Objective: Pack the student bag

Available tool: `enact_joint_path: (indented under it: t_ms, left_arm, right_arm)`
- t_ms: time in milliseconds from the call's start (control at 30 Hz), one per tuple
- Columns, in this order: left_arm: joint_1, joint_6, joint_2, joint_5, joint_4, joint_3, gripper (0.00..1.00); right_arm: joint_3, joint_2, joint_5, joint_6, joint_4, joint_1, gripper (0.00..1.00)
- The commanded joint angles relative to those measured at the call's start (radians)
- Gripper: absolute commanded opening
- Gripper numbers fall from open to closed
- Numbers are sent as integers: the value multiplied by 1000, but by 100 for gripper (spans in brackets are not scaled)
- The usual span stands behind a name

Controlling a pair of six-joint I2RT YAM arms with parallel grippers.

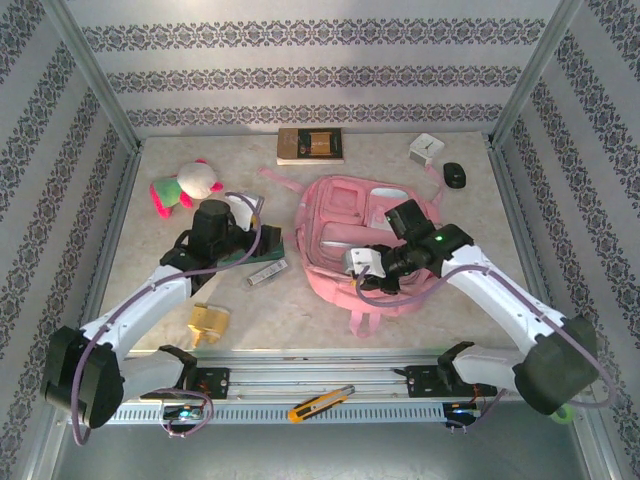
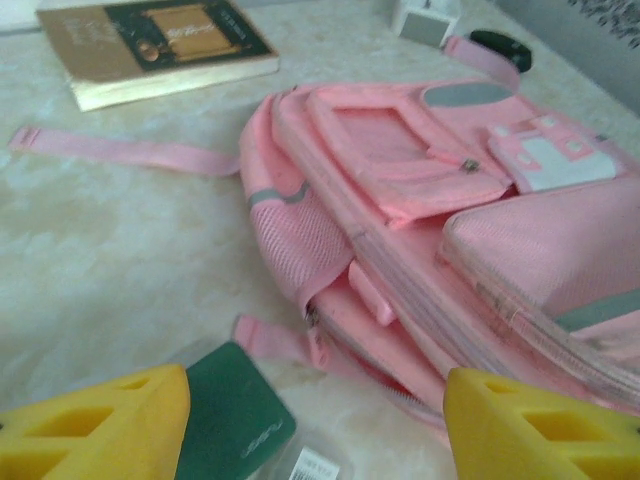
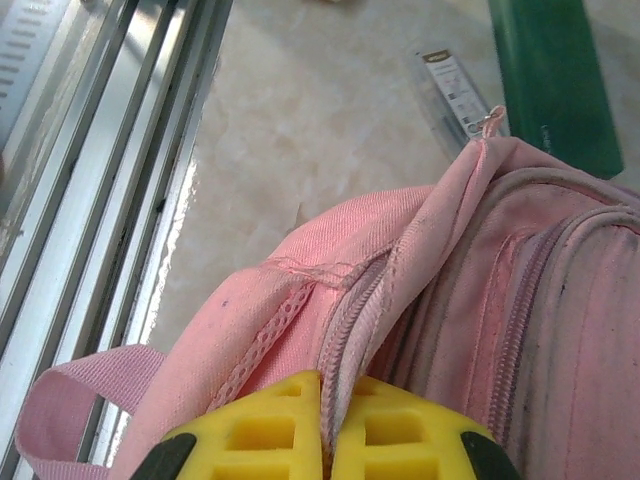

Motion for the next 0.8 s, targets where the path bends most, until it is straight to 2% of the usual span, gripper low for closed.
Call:
enact_joint_path:
  t_ms: [0, 133, 500, 533, 633, 767]
  left_arm:
    - [4, 31, -19, -48, -95, -35, 67]
    - [3, 13, -31, -59, -87, -64, 67]
    - [3, -58, -24, -94, -82, -70, 66]
    - [4, -75, -17, -106, -114, -49, 66]
    - [6, -111, -16, -104, -138, -32, 67]
    - [5, -138, -23, -97, -157, -13, 67]
  right_arm:
    - [4, 39, -54, -84, 58, 2, 0]
    - [-9, 101, -12, -142, 41, 9, 0]
    - [-86, 166, 80, -157, 180, -6, 0]
    - [-83, 166, 99, -165, 184, -23, 7]
    - [-73, 140, 100, -147, 163, -31, 18]
    - [-37, 77, 73, -65, 88, -22, 45]
